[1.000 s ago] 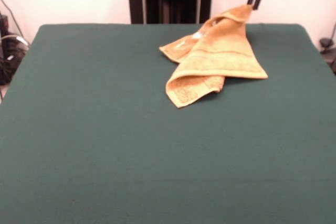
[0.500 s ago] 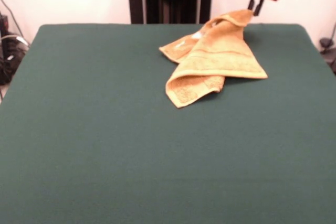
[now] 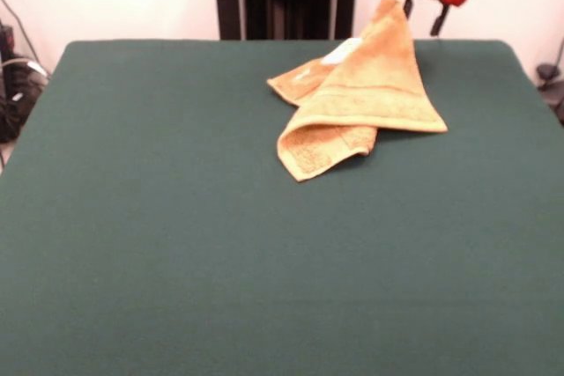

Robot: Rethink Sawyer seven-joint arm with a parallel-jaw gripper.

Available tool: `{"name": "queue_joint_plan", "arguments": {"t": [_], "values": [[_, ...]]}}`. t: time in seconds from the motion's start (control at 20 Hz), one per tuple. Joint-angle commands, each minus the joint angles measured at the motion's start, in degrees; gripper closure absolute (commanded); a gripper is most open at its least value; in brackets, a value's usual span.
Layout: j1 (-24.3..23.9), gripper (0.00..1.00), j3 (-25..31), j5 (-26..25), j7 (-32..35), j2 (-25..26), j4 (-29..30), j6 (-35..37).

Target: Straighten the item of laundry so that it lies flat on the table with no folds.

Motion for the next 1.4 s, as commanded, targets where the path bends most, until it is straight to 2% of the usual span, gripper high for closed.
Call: {"name": "queue_joint_plan", "arguments": {"t": [0.05,0.2,0.35,0.5,0.7,1.1,1.4], "values": [[0.2,0.0,-1.2,-0.3,4.9,-1.4,-9.2,3.3],[-4.2,0.0,-0.4,-2.8,0.8,-3.2,-10.9,6.6],[-11.3,0.0,3.6,-5.3,-4.0,-4.1,-13.2,10.8],[-13.9,0.0,3.9,-8.5,-6.4,-5.5,-17.1,16.4],[-18.8,0.0,8.7,-10.2,-7.5,-7.6,-18.5,18.4],[-23.4,0.0,13.9,-13.0,-8.0,-7.1,-23.6,23.3],[-23.5,0.0,14.1,-16.2,-6.4,-0.6,-27.5,20.0]]}}
